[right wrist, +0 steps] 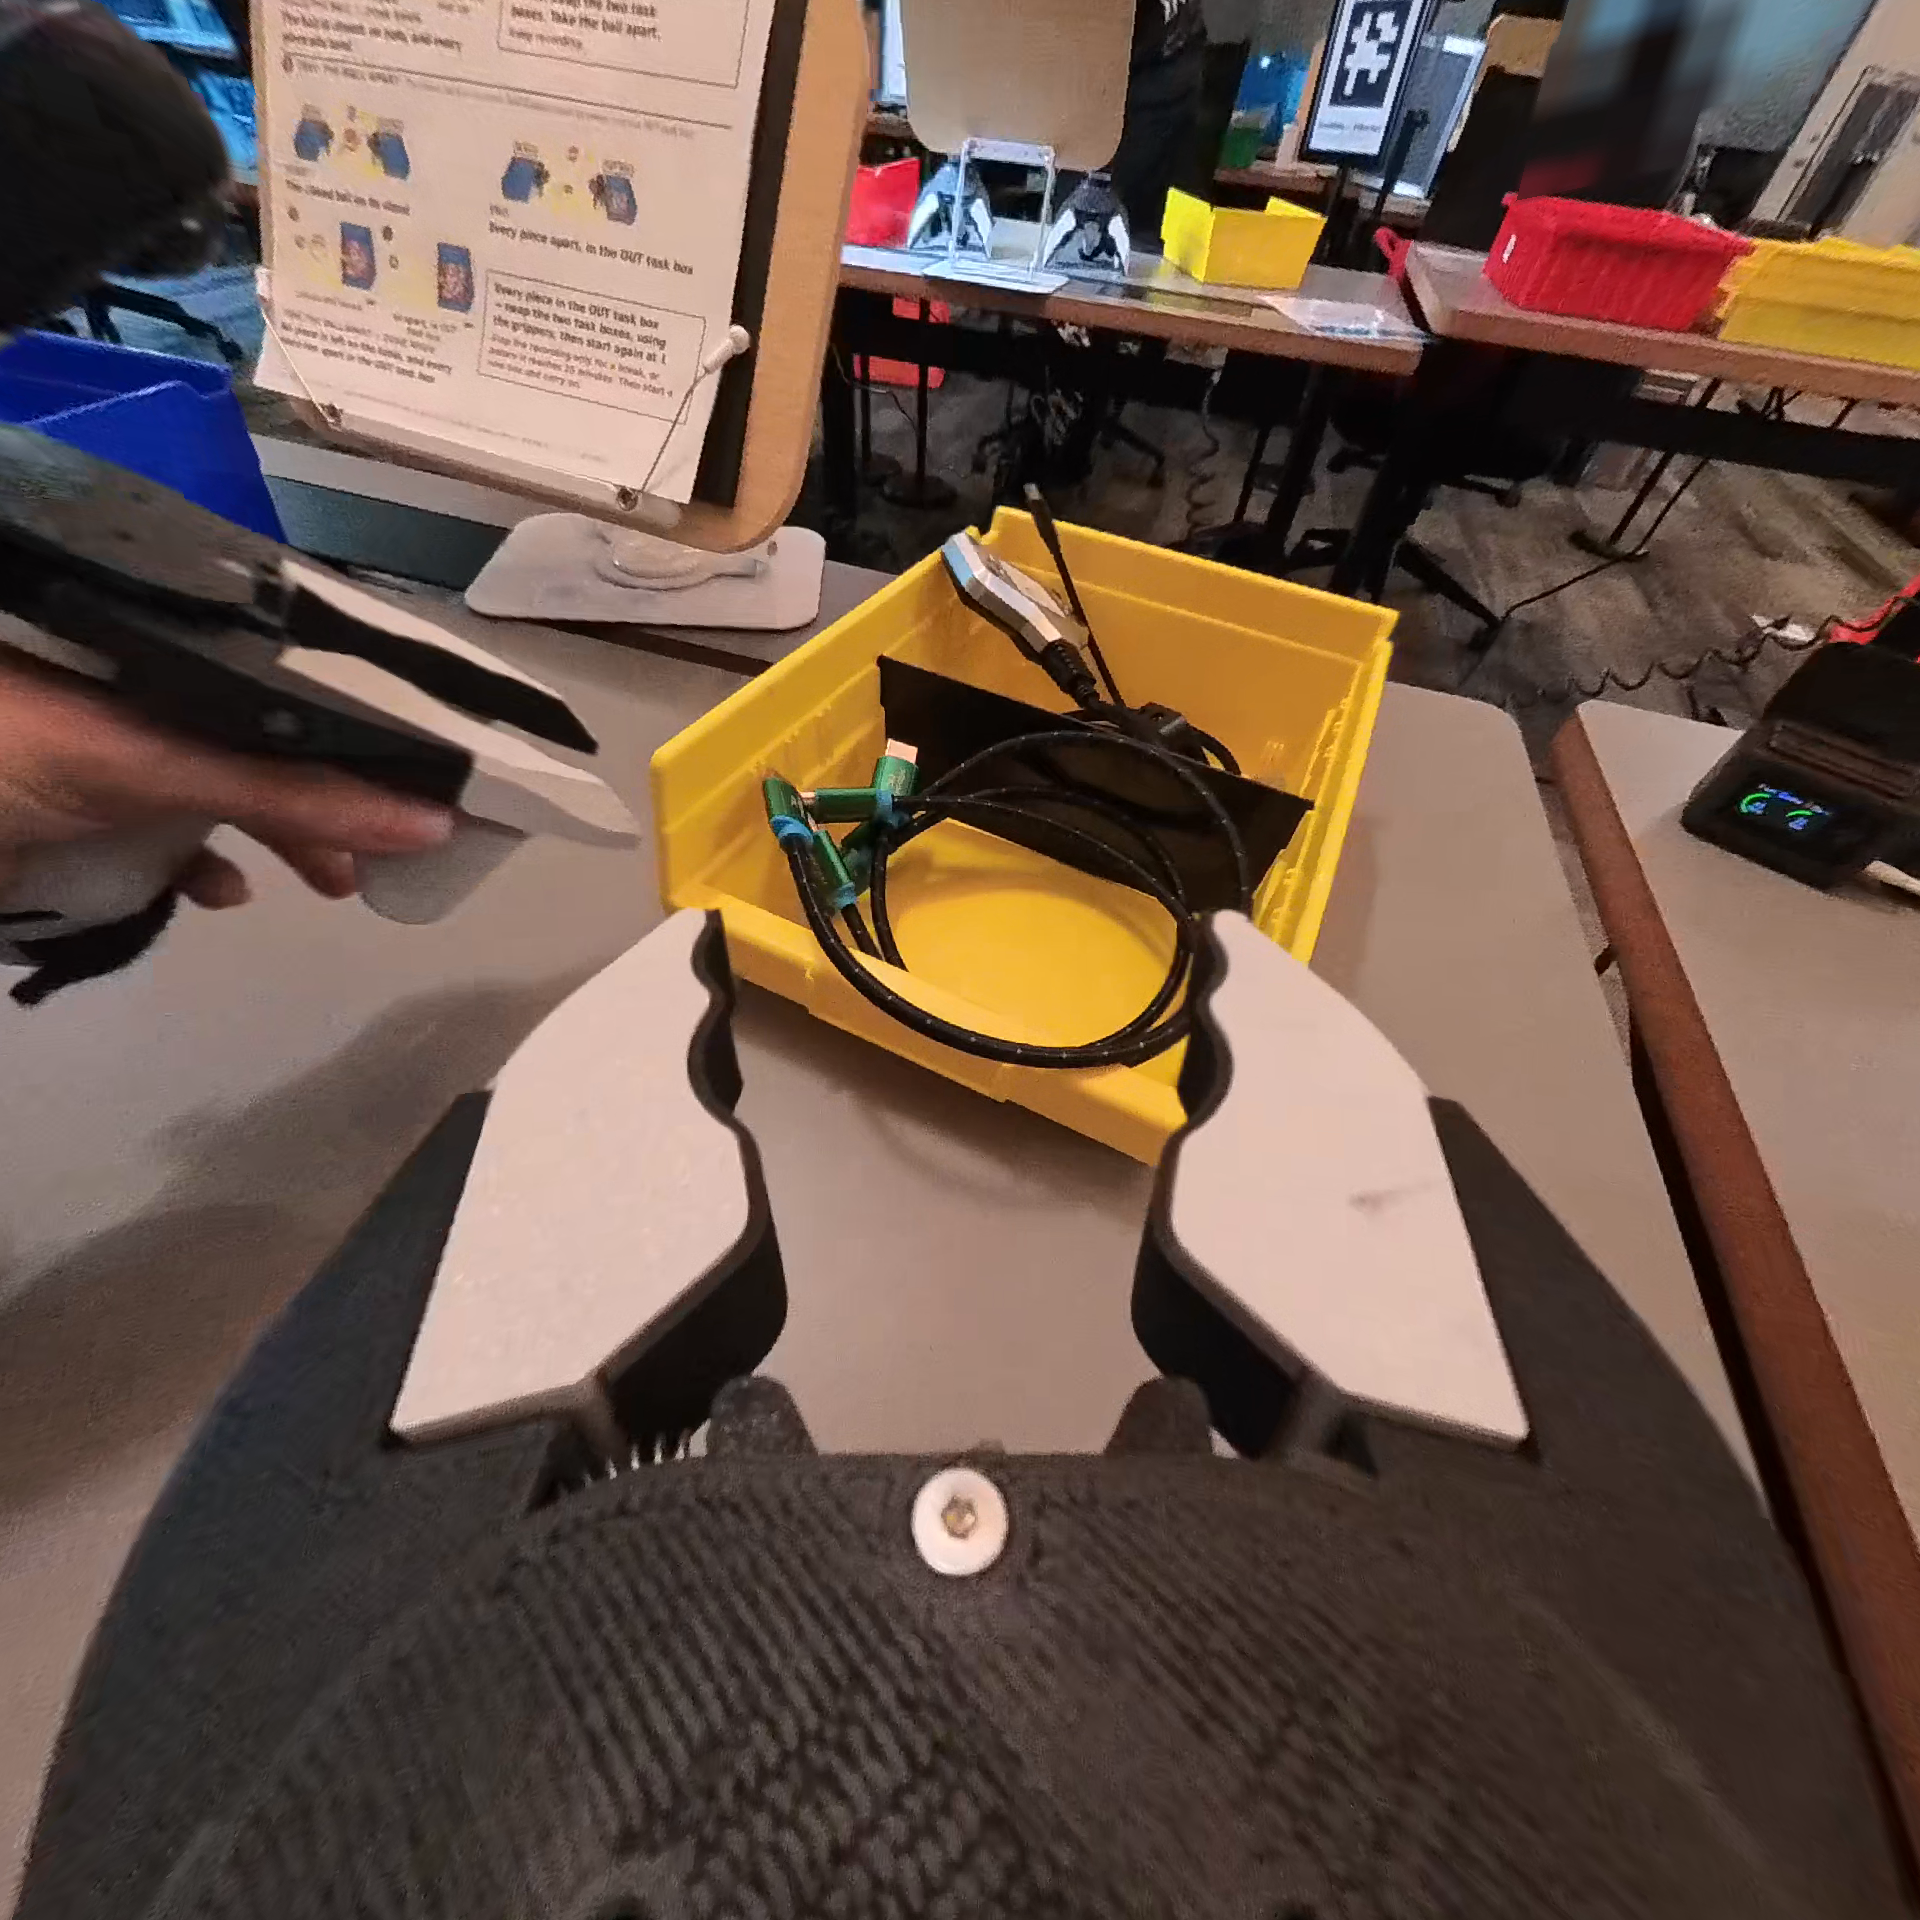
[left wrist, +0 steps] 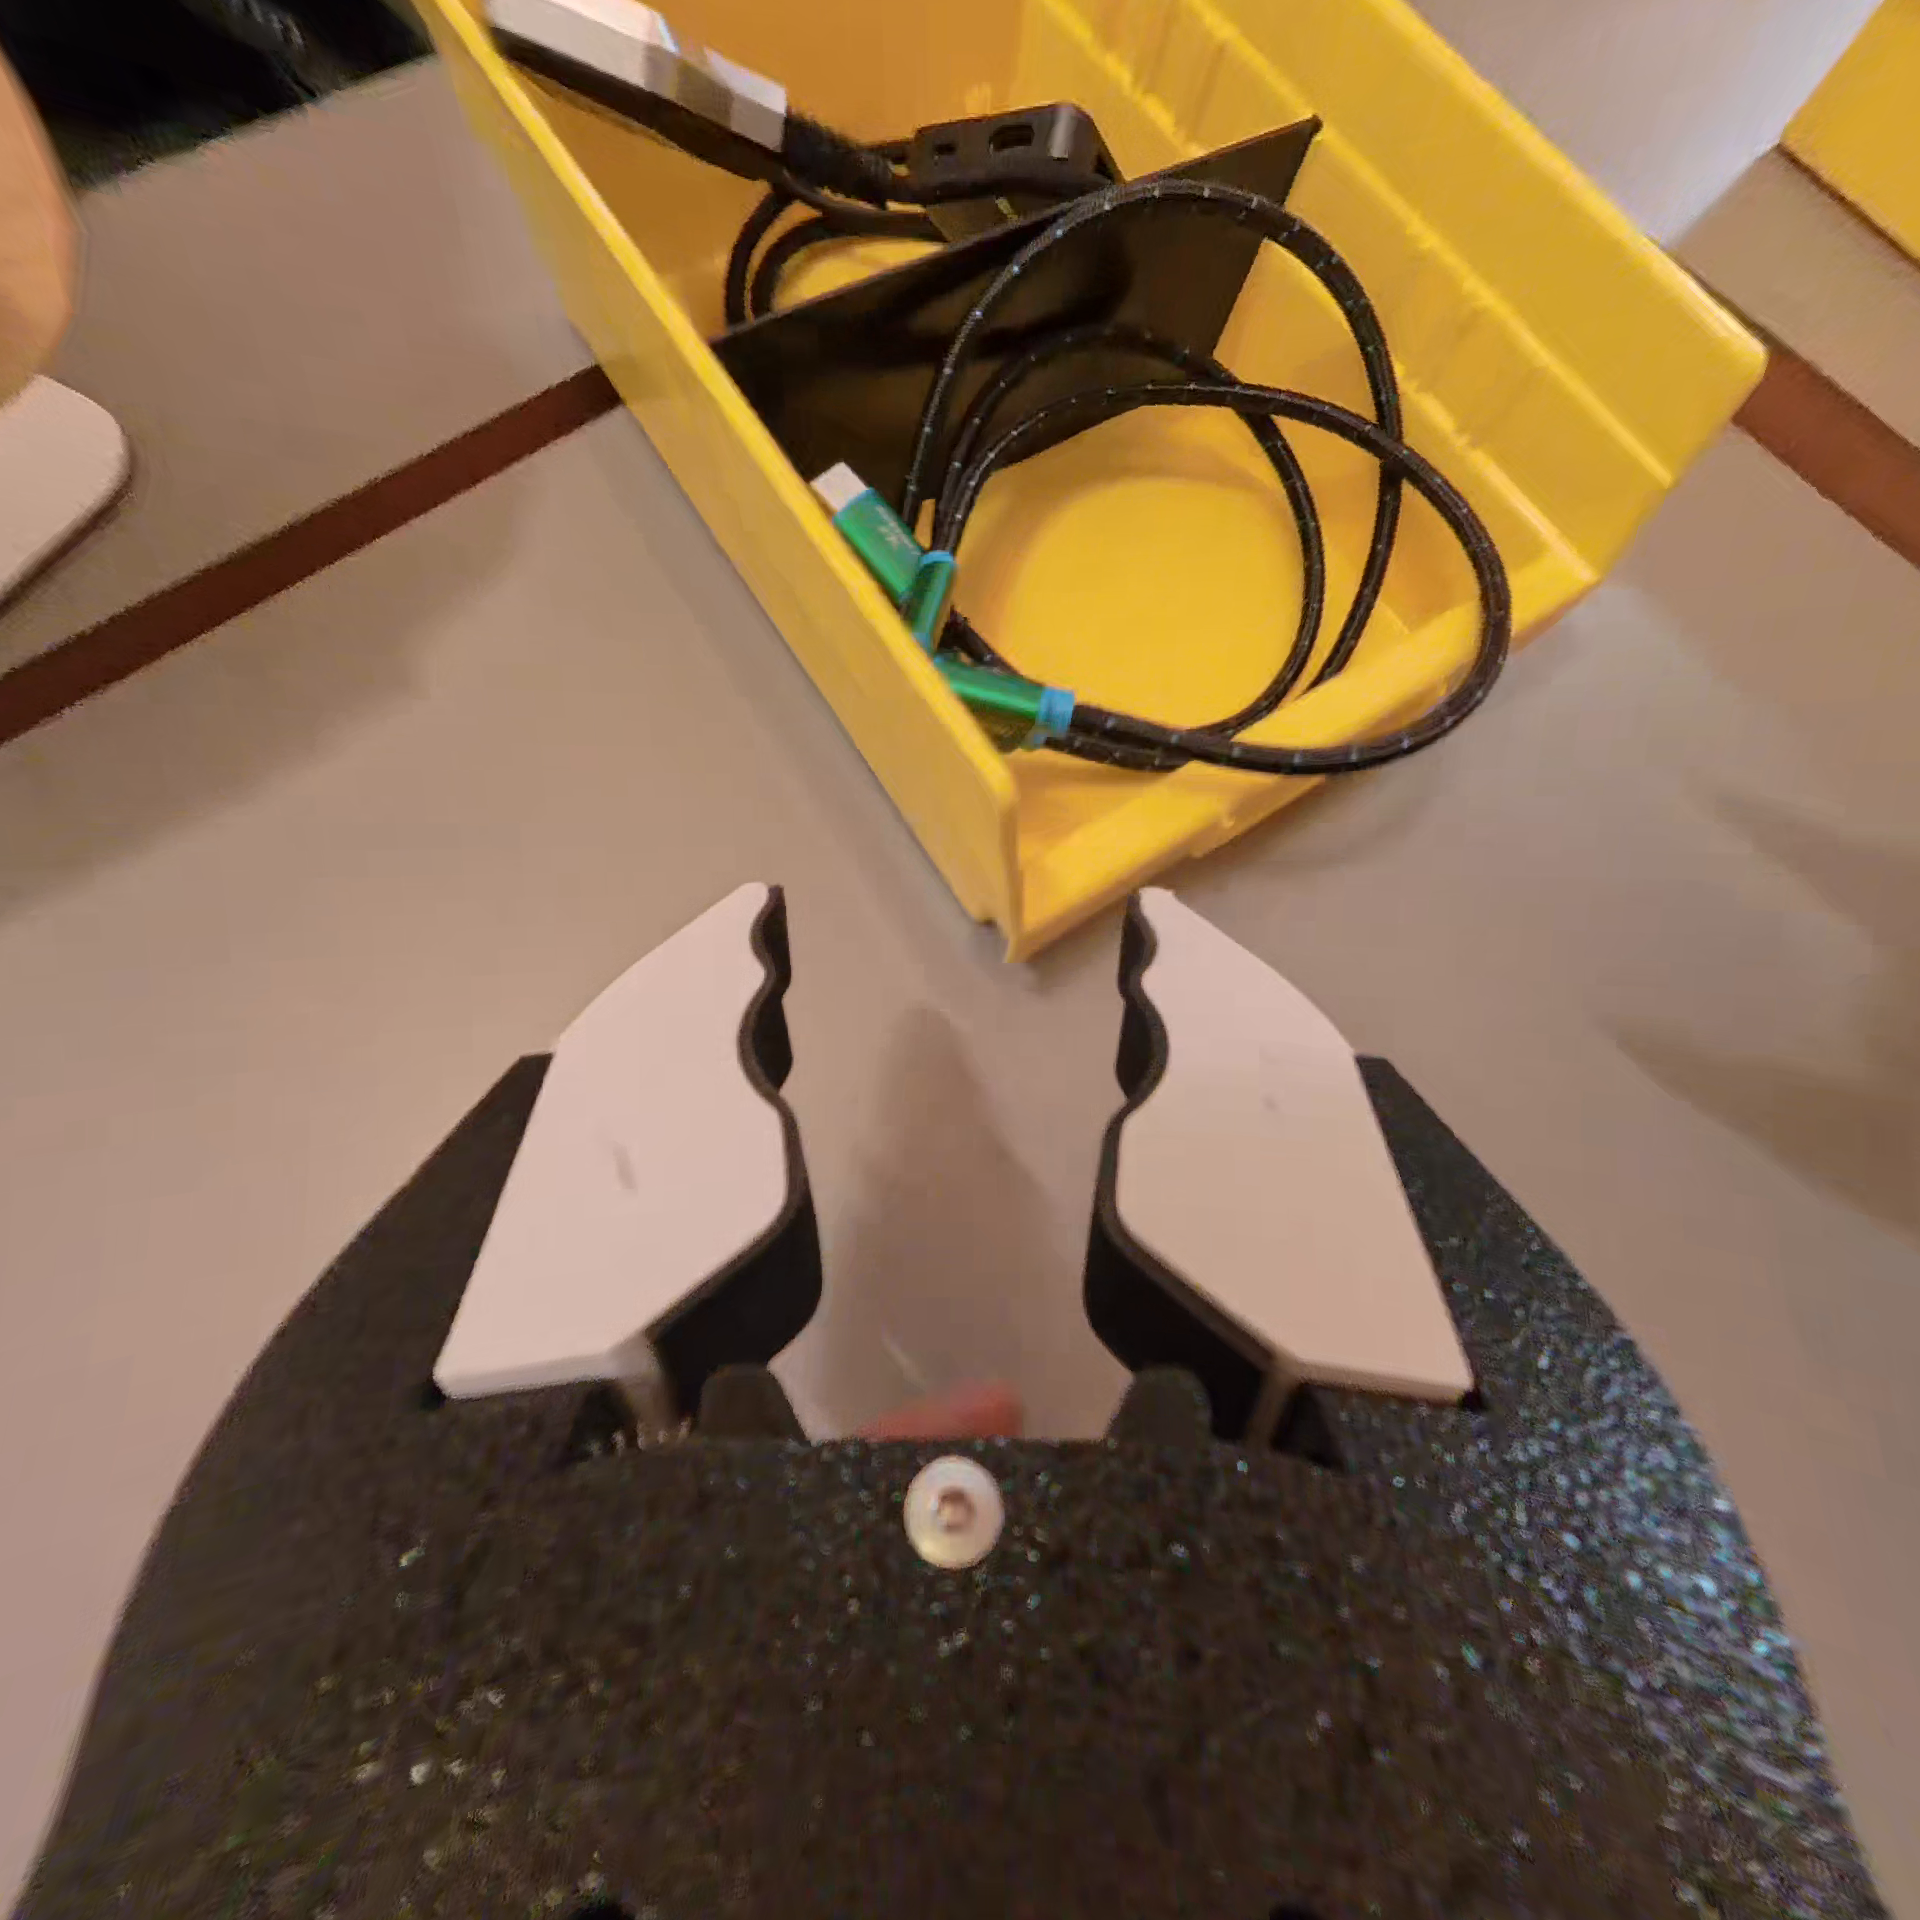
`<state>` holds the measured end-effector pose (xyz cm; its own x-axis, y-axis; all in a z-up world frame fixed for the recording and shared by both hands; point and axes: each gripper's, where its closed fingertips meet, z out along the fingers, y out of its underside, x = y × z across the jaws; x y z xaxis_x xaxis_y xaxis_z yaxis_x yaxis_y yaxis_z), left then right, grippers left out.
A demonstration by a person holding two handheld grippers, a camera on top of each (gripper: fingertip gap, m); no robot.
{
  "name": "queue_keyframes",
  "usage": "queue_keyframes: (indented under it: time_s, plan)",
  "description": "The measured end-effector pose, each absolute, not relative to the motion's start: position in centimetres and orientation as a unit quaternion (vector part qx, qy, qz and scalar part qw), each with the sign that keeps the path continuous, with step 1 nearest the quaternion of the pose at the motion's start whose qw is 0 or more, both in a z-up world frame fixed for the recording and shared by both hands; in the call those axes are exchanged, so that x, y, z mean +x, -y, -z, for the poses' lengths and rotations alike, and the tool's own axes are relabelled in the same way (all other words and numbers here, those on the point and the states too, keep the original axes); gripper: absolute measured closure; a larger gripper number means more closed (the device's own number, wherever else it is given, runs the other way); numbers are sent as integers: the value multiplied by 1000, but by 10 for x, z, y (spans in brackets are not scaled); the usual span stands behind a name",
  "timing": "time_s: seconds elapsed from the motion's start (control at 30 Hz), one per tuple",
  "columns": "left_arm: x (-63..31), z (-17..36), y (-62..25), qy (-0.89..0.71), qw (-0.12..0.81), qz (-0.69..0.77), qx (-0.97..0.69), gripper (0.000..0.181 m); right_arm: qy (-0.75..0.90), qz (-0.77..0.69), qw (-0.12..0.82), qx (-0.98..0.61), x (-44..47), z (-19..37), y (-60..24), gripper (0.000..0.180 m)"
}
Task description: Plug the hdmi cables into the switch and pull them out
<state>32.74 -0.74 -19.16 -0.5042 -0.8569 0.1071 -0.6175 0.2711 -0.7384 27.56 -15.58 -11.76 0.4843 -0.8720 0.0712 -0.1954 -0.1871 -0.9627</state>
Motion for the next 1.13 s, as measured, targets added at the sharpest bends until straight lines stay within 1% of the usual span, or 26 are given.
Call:
queue_keyframes:
  time_s: [0.03, 0.1, 0.17, 0.3, 0.33, 0.37, 0.53, 0.7, 0.83, 0.97, 1.13]
  plan:
    - [332, 196, 13, -783, 150, 367, -480, 120, -384, 329, 509, -697, 276, 118, 157, 96]
    - [346, 203, 18, -783, 164, 345, -491, 123, -381, 329, 513, -695, 276, 116, 160, 96]
    - [361, 210, 18, -785, 200, 320, -491, 139, -380, 323, 522, -692, 276, 115, 162, 98]
    - [380, 229, 19, -797, 231, 278, -483, 155, -385, 313, 533, -685, 278, 114, 166, 101]
    - [384, 229, 17, -793, 242, 279, -484, 166, -386, 312, 535, -684, 278, 114, 167, 101]
    - [389, 228, 11, -784, 255, 278, -493, 172, -385, 311, 536, -684, 278, 113, 168, 101]
    - [378, 227, -25, -775, 240, 298, -502, 176, -380, 328, 541, -674, 274, 102, 175, 103]
    - [309, 226, -88, -801, 220, 299, -470, 176, -375, 348, 544, -665, 271, 91, 175, 107]
    - [223, 226, -156, -816, 201, 304, -448, 176, -341, 333, 552, -684, 264, 88, 142, 107]
    - [131, 225, -233, -805, 175, 302, -479, 177, -293, 290, 568, -712, 250, 93, 79, 106]
    - [32, 223, -326, -784, 171, 283, -526, 178, -223, 181, 591, -754, 220, 119, -40, 95]
